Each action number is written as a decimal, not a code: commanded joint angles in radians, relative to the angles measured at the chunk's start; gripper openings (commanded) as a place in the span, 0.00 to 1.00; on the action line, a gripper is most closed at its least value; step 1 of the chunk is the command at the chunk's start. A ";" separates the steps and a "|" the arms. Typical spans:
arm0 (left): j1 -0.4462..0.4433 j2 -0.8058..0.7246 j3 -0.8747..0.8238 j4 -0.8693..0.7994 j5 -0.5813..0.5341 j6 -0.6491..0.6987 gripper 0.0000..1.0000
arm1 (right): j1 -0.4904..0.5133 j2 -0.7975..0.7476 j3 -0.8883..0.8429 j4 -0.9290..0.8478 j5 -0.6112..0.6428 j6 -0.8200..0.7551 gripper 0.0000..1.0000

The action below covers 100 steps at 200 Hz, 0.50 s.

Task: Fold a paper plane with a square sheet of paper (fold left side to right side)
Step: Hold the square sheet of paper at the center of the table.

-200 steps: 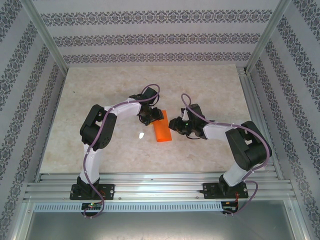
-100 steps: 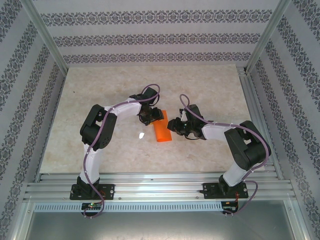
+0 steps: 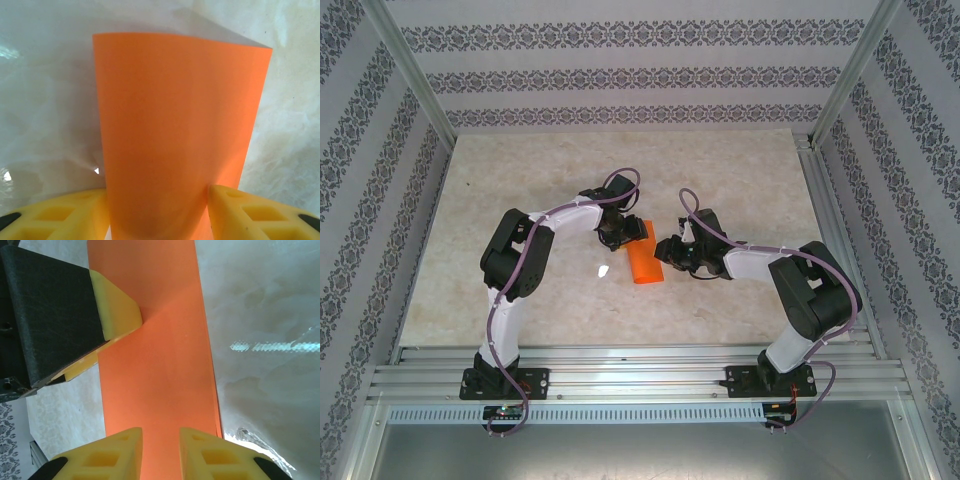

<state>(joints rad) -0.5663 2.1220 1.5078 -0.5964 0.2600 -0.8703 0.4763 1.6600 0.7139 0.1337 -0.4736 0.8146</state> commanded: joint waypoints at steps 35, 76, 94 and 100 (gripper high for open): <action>-0.034 0.139 -0.032 0.070 -0.027 -0.002 0.56 | 0.018 0.012 0.034 0.012 -0.005 0.015 0.25; -0.034 0.142 -0.033 0.067 -0.036 -0.006 0.56 | 0.024 0.025 0.042 0.009 0.001 0.016 0.24; -0.035 0.145 -0.033 0.065 -0.041 -0.007 0.56 | 0.024 0.027 0.045 0.004 0.001 0.013 0.24; -0.034 0.145 -0.033 0.066 -0.040 -0.009 0.56 | 0.025 0.027 0.047 0.004 0.003 0.013 0.24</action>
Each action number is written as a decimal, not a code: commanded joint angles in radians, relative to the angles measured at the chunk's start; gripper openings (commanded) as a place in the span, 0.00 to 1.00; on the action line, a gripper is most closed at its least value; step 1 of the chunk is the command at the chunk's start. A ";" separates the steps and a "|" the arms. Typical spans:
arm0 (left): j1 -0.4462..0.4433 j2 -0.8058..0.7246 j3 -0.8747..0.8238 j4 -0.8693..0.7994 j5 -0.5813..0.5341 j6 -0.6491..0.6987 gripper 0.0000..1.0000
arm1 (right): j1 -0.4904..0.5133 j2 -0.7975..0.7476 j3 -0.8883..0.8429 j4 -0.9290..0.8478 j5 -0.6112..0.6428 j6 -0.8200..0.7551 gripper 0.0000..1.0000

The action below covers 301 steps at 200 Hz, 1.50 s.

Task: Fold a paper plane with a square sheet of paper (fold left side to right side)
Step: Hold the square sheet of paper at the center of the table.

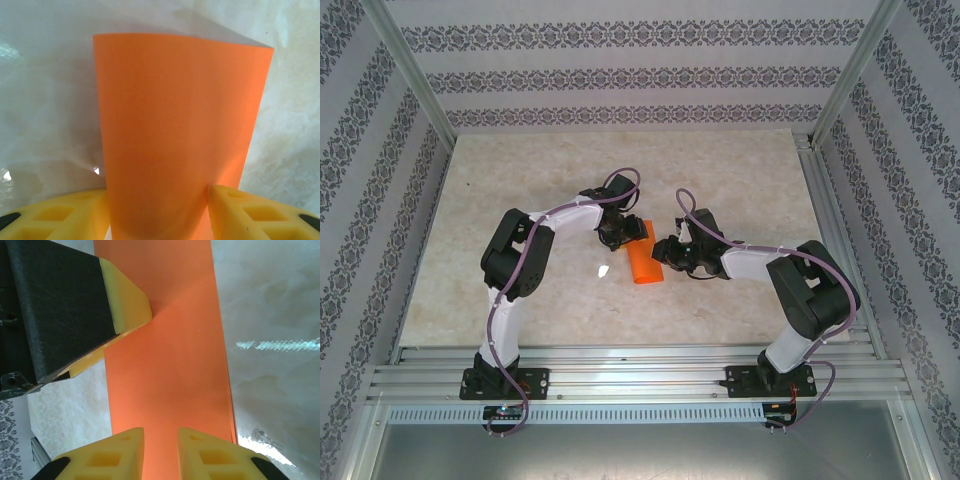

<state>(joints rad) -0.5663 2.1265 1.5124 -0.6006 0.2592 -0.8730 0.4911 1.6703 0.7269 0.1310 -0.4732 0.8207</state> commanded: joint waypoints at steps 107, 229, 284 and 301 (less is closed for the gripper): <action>-0.034 0.159 -0.036 0.077 -0.038 -0.011 0.56 | 0.024 0.052 0.054 -0.012 -0.003 0.007 0.24; -0.034 0.165 -0.042 0.082 -0.036 -0.011 0.56 | 0.026 0.101 0.064 -0.057 0.025 -0.016 0.24; -0.034 0.167 -0.044 0.084 -0.037 -0.012 0.56 | 0.025 0.105 0.071 -0.076 0.033 -0.030 0.24; -0.034 0.167 -0.048 0.087 -0.037 -0.012 0.56 | 0.026 0.108 0.072 -0.078 0.030 -0.031 0.23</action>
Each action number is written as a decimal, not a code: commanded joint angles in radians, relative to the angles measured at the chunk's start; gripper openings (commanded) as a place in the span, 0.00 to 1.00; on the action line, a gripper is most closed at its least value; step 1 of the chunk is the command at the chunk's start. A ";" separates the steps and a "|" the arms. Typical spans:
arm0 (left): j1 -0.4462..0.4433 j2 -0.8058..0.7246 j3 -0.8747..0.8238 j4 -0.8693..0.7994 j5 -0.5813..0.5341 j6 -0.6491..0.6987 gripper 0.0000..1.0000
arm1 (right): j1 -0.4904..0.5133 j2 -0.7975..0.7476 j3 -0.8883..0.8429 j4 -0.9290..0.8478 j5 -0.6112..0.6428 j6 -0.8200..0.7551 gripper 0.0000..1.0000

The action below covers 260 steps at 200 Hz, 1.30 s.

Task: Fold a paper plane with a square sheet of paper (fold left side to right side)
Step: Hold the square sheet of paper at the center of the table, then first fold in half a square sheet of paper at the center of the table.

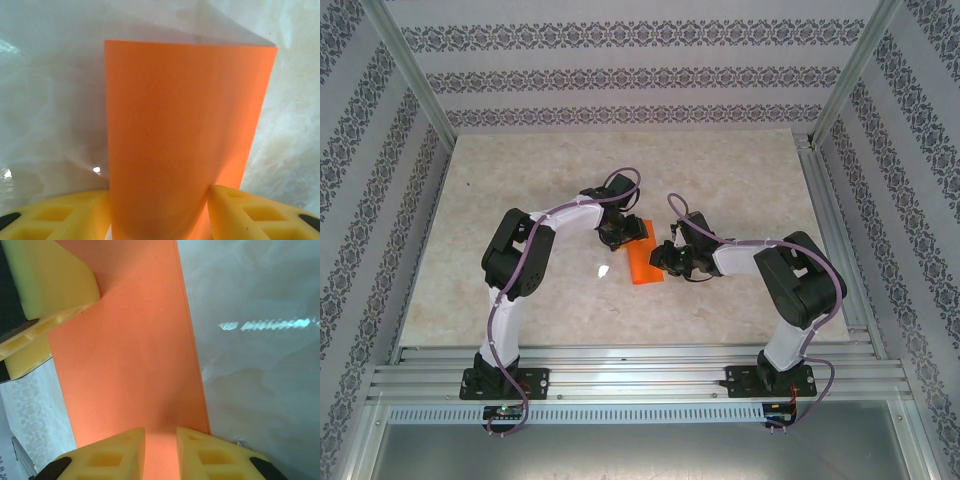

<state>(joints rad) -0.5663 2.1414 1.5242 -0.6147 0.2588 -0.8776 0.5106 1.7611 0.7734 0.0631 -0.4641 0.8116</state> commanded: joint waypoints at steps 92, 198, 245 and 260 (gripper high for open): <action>-0.027 0.116 -0.059 0.099 -0.026 0.017 0.57 | 0.006 0.038 0.039 -0.062 0.028 -0.054 0.23; 0.091 -0.269 -0.171 0.158 0.033 0.115 0.71 | 0.002 0.053 0.033 -0.110 0.030 -0.083 0.24; 0.081 -0.322 -0.276 0.394 0.281 0.056 0.35 | 0.005 0.059 0.039 -0.117 0.031 -0.086 0.24; 0.064 -0.303 -0.283 0.438 0.306 0.032 0.28 | 0.005 0.061 0.041 -0.120 0.033 -0.088 0.23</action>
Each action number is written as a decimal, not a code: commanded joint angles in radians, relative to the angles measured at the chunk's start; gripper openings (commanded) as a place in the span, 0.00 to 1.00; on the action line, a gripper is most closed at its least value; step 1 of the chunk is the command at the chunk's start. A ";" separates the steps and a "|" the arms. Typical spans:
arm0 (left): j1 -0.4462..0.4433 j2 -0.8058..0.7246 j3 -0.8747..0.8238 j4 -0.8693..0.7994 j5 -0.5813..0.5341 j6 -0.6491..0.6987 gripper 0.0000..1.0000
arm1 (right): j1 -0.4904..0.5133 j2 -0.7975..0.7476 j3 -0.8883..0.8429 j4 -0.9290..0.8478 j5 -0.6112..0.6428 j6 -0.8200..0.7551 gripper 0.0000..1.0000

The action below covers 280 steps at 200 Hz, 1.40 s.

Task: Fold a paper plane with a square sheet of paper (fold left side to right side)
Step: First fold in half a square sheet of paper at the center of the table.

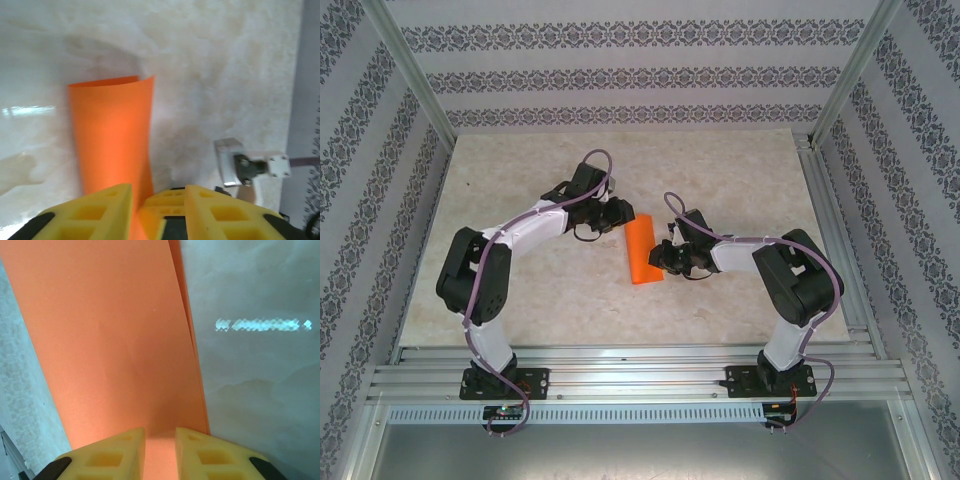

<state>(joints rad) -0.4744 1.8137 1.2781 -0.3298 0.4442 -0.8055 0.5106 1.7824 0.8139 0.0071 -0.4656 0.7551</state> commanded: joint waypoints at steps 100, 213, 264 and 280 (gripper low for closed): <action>-0.086 0.194 -0.018 0.173 0.138 -0.052 0.18 | 0.012 0.041 0.009 -0.070 0.042 -0.030 0.24; -0.048 0.229 -0.040 0.022 0.033 0.090 0.18 | 0.015 0.045 0.011 -0.104 0.061 -0.043 0.23; -0.026 0.260 -0.031 0.013 0.015 0.116 0.19 | 0.016 0.052 0.021 -0.142 0.080 -0.063 0.24; -0.017 0.264 -0.031 0.001 0.002 0.128 0.20 | 0.015 0.051 0.021 -0.151 0.088 -0.068 0.24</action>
<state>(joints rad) -0.5217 2.0369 1.2499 -0.2790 0.5083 -0.7254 0.5156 1.7924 0.8440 -0.0425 -0.4572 0.7231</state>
